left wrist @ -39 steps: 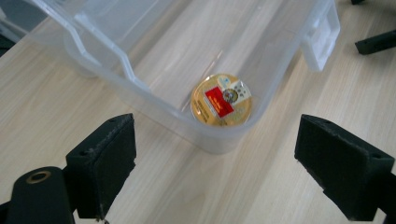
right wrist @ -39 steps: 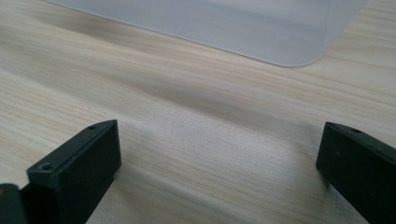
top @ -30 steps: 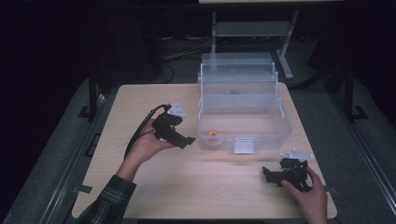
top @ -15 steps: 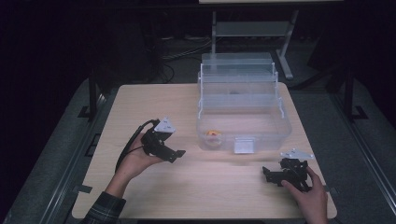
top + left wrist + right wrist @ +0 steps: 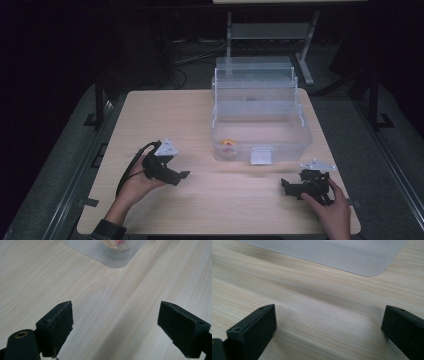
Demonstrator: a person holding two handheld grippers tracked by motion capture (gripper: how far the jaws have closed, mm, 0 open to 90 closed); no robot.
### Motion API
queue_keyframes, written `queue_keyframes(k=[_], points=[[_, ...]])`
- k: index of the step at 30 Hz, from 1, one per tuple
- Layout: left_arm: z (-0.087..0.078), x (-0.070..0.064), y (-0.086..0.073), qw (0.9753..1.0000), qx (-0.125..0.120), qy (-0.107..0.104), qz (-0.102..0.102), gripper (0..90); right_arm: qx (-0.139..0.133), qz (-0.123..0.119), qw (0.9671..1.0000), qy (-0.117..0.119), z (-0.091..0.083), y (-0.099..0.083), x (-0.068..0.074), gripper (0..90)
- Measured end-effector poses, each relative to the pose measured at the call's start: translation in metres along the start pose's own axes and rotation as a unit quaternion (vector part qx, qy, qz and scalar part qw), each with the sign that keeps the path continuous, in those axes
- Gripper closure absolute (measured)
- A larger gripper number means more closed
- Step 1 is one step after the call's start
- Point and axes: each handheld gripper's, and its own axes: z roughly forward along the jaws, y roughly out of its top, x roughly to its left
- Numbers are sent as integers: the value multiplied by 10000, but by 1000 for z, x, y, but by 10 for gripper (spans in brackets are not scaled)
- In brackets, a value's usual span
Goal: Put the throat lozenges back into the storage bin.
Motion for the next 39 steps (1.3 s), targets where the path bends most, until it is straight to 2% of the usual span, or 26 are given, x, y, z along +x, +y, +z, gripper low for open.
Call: queue_keyframes(k=[20,39], points=[[-6,-3,-52,9996,100,193,-201,125,2,-1,10000,-1,0,0,0,0],[-12,-6,-91,9983,239,251,-463,119,3,3,10000,0,0,0,0,0]])
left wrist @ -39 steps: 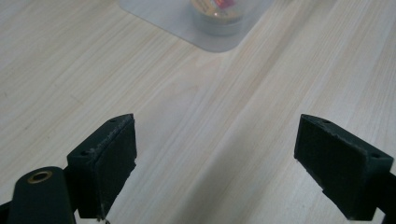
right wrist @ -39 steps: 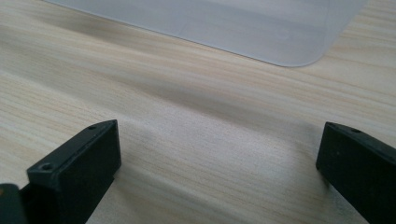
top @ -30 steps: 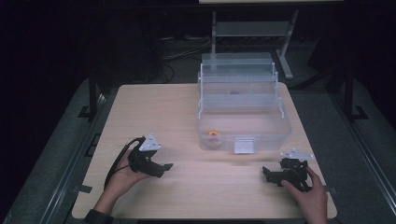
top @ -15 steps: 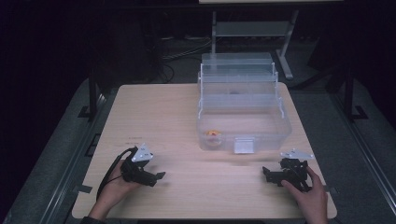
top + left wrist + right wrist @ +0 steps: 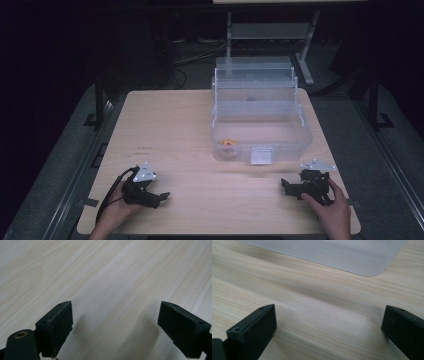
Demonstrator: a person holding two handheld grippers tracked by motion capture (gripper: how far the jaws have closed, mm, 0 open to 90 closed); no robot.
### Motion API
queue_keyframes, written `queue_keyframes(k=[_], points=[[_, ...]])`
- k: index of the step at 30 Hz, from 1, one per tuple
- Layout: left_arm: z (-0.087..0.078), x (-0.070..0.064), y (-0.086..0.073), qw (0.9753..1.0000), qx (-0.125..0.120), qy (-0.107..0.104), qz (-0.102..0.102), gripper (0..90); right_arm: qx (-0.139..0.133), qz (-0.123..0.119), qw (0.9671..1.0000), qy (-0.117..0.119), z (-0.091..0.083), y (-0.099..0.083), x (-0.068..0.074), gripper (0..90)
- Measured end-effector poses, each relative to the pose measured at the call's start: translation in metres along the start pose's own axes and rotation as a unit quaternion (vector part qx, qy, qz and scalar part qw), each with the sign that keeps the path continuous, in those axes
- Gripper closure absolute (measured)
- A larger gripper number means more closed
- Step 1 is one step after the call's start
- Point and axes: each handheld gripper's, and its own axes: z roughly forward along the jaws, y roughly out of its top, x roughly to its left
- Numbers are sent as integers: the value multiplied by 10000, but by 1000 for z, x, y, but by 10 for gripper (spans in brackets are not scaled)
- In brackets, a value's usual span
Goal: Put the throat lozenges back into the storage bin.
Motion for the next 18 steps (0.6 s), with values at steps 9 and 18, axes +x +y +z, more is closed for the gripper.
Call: queue_keyframes(k=[9,18], points=[[-3,4,-13,9998,-174,-34,-99,113,-3,-5,10000,0,0,0,0,0],[-2,6,-22,9986,-486,-116,-176,111,-4,-6,10000,0,0,0,0,0]])
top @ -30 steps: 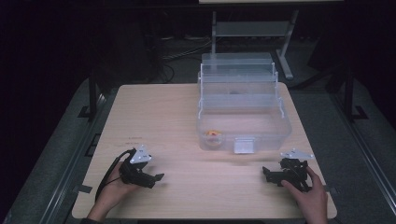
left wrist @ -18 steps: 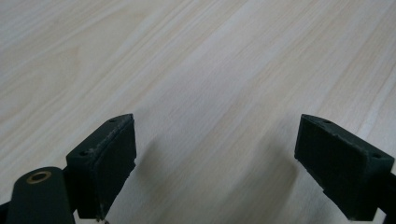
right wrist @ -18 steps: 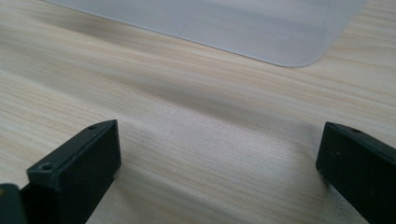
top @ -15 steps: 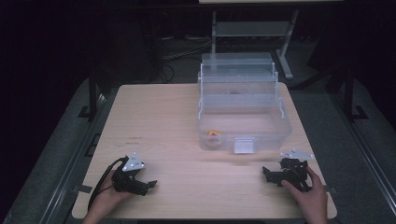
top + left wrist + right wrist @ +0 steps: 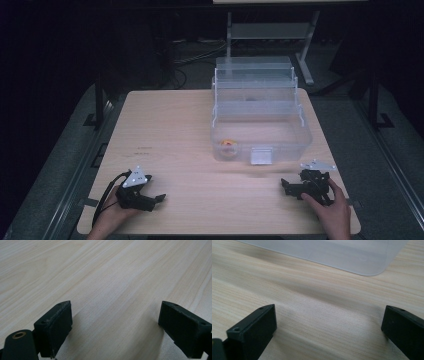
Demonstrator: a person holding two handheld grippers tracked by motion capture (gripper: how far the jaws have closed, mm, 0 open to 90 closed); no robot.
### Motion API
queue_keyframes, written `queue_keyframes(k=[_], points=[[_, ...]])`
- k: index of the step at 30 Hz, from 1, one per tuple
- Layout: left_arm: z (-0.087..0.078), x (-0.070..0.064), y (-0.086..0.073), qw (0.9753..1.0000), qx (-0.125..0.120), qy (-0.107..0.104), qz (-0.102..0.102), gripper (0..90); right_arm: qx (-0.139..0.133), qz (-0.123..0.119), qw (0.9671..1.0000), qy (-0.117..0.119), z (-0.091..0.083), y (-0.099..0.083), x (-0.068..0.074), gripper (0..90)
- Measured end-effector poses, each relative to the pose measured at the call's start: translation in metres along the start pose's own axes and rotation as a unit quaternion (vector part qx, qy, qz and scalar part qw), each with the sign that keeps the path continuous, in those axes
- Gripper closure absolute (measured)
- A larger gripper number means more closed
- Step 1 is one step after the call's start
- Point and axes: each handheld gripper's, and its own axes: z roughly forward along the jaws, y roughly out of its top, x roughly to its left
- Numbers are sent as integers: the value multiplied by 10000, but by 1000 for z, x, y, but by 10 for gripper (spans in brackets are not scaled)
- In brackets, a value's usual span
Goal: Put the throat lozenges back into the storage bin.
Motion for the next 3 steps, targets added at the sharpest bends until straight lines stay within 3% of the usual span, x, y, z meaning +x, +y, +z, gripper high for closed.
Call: queue_keyframes(k=[3], points=[[0,0,0,10000,0,-1,-2,112,0,-1,10000,-1,0,0,0,0]])
